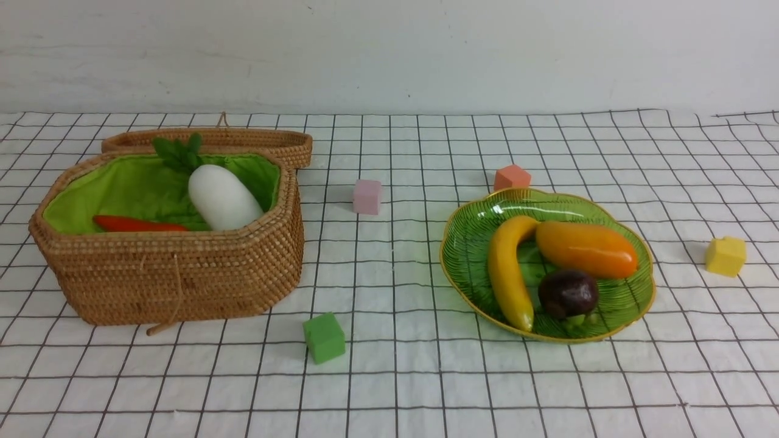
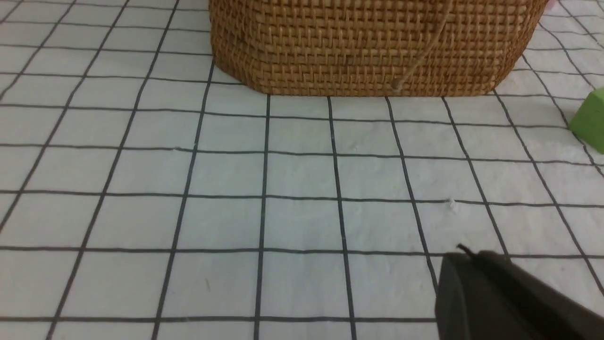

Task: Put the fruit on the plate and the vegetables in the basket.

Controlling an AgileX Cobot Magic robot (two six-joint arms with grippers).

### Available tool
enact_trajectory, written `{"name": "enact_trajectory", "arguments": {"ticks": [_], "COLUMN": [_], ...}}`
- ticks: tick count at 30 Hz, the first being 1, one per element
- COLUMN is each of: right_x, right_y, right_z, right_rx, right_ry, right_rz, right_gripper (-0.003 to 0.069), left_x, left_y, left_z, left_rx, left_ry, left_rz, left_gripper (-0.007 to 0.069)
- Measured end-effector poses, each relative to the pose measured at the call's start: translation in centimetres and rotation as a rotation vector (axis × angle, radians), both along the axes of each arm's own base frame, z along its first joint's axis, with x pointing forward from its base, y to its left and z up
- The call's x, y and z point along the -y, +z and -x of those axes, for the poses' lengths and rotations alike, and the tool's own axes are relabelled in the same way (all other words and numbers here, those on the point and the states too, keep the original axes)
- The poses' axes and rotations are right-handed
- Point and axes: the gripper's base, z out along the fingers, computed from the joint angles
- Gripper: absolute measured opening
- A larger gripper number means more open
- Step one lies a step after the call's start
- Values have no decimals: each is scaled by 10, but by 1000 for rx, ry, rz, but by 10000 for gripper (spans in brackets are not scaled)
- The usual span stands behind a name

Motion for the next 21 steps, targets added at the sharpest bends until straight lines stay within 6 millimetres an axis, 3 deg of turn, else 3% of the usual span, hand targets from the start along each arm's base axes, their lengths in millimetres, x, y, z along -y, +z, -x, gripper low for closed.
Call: {"name": "enact_trajectory", "arguments": {"ticks": [21], "right_x": [0], "right_y": [0], "right_z": [0], "right_rx": [0], "right_ry": [0], "right_rz": [0], "right_gripper": [243], "left_x": [0], "left_y": [0], "left_z": [0], "left_rx": [1], "left_ry": [1], "left_rz": [3], "left_gripper": [23]}}
